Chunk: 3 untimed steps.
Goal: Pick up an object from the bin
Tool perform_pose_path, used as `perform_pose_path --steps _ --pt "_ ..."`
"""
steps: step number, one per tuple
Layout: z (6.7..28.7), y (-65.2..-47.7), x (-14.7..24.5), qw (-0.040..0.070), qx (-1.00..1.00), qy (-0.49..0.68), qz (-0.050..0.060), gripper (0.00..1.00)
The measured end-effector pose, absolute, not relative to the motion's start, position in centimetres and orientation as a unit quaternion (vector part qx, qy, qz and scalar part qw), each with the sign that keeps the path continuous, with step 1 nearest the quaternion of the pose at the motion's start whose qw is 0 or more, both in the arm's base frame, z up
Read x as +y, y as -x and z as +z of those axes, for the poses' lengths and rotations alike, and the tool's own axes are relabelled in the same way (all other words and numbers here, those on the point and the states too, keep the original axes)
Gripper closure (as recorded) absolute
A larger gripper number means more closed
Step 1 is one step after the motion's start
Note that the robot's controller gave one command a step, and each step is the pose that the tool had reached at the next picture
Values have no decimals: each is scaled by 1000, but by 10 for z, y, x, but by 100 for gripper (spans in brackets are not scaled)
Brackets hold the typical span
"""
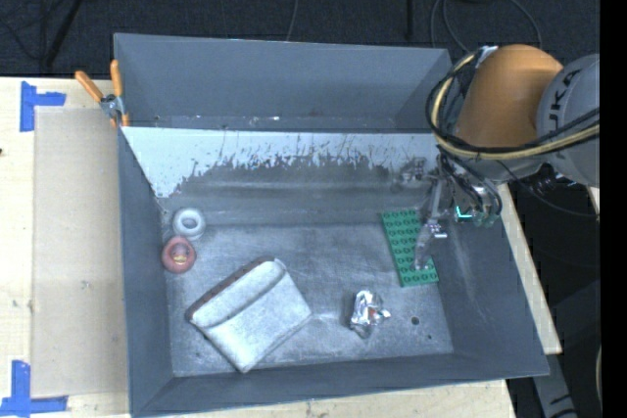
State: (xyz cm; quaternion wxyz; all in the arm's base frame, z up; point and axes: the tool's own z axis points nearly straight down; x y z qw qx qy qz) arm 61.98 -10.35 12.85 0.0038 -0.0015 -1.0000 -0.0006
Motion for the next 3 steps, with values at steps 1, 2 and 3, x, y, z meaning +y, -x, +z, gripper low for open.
perform_pose_path --steps 1,2,3 --pt "82 -623 -131 -2 -999 -34 0 0" --pt "81 -623 -131 1 -999 -35 0 100" --pt "79 -575 -119 -14 -1000 -5 3 100"
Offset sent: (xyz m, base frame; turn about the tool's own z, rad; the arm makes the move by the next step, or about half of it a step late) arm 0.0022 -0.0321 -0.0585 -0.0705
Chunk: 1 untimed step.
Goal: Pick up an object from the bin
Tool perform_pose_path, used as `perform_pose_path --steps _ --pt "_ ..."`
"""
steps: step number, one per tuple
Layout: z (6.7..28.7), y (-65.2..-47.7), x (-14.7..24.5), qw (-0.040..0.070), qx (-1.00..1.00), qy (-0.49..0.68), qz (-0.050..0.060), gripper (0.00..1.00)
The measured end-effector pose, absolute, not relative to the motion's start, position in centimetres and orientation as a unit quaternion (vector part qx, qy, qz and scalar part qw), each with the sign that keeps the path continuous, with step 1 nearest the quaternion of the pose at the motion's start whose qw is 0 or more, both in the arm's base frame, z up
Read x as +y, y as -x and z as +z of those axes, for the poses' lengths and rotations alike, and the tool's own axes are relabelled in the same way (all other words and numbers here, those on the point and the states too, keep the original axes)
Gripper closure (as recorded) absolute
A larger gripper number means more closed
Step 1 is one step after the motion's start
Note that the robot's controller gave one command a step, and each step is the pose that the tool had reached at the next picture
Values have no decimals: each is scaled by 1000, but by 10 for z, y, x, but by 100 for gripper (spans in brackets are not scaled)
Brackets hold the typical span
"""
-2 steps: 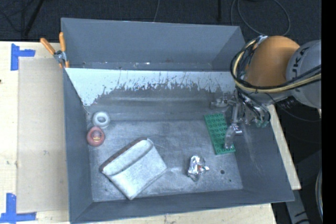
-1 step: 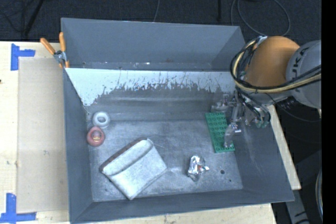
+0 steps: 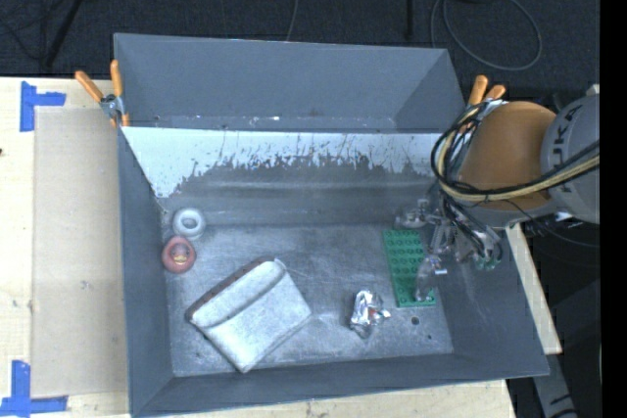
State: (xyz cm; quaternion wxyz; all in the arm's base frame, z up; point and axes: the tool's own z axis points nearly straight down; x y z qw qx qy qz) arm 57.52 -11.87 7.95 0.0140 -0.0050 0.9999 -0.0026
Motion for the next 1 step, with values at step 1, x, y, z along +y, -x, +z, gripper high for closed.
perform_pose_path --steps 1 --pt "79 -557 -112 14 991 133 -3 100"
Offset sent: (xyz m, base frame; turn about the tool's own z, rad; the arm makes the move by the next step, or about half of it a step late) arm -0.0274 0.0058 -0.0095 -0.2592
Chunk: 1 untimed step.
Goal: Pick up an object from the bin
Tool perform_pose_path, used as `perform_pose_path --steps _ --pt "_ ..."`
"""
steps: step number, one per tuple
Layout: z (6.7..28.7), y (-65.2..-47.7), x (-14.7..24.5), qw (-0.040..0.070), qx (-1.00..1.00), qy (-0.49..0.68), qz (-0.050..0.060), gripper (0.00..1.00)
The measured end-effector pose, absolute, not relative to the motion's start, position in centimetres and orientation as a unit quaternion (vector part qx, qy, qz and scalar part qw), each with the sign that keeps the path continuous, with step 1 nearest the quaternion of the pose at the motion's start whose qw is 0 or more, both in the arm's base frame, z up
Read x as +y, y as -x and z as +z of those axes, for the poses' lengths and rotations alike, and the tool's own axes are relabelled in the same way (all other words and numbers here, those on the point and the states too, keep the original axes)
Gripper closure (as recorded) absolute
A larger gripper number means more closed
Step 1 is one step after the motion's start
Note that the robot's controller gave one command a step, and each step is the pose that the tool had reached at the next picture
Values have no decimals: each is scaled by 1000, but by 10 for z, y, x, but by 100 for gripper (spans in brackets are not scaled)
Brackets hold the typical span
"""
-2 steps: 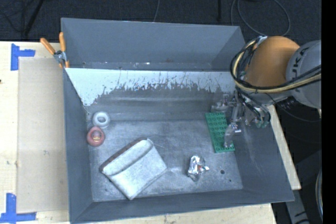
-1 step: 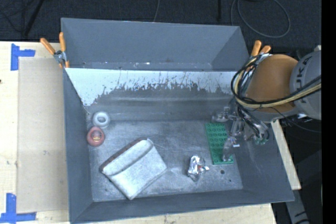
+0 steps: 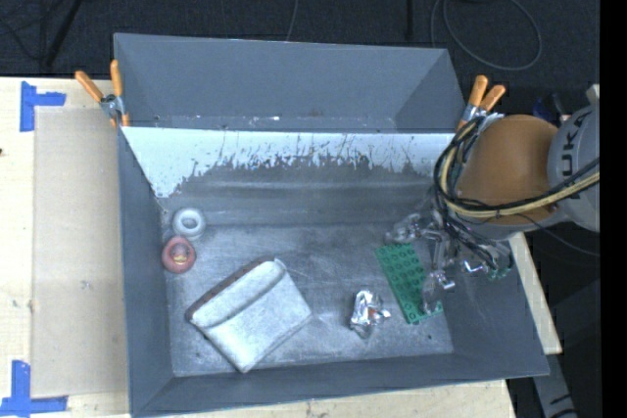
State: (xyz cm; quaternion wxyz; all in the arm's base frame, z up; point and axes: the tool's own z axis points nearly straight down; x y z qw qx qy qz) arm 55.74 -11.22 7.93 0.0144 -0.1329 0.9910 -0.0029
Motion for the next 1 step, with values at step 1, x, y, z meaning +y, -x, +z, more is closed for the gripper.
perform_pose_path --steps 1 --pt "299 -522 -144 4 991 135 -2 100"
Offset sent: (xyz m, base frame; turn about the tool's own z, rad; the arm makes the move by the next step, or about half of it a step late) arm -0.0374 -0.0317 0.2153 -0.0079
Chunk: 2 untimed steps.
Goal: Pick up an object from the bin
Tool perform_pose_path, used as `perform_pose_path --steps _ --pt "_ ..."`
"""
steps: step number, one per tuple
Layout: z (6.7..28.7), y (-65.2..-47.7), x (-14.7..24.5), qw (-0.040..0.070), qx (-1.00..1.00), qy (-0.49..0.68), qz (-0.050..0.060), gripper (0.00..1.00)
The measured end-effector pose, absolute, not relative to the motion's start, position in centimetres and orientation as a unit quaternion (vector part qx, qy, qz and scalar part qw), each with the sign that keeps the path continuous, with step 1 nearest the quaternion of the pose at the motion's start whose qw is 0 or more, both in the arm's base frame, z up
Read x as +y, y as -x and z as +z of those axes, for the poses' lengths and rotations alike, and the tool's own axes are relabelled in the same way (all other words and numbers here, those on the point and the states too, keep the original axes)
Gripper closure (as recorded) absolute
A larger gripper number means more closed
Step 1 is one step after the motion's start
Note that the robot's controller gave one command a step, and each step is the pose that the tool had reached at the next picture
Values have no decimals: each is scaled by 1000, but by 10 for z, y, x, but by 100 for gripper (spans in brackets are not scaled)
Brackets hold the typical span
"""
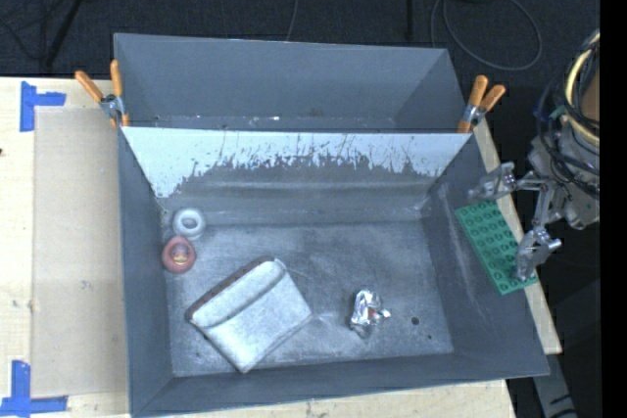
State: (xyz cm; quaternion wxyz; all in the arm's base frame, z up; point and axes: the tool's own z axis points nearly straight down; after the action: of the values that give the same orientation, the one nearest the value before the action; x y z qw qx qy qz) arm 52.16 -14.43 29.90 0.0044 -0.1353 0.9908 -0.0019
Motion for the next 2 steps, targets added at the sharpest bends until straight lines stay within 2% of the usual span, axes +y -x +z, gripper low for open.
perform_pose_path --steps 1,2 --pt "171 -493 -136 -3 963 269 2 100" --pt "75 -487 -97 2 931 365 -2 100"
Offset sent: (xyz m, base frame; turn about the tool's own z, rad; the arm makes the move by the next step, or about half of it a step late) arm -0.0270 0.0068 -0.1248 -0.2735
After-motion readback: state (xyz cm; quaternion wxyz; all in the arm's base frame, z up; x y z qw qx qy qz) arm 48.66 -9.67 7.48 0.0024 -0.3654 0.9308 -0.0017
